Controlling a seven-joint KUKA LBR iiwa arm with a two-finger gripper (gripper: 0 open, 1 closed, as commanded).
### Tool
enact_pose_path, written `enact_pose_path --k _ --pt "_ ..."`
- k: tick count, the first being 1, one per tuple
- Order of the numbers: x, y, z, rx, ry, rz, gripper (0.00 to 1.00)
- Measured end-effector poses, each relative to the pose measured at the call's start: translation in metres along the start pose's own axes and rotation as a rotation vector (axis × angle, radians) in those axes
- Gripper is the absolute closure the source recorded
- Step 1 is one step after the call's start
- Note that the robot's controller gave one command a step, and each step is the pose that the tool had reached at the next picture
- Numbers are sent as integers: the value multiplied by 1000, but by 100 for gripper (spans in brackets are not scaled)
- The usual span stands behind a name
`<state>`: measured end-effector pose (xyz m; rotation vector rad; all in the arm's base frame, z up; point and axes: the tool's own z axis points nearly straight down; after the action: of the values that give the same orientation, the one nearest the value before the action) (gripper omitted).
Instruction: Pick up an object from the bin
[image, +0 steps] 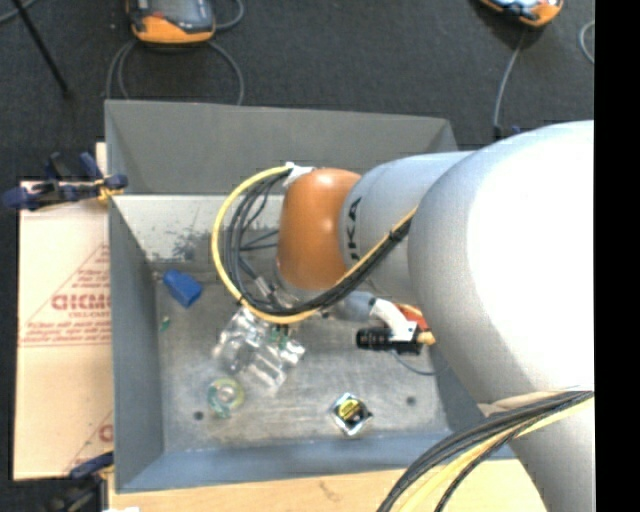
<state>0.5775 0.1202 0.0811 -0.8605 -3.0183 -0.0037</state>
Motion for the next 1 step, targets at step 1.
enact_pose_path --k 1 --pt "-1 -1 0 0 -3 1 100"
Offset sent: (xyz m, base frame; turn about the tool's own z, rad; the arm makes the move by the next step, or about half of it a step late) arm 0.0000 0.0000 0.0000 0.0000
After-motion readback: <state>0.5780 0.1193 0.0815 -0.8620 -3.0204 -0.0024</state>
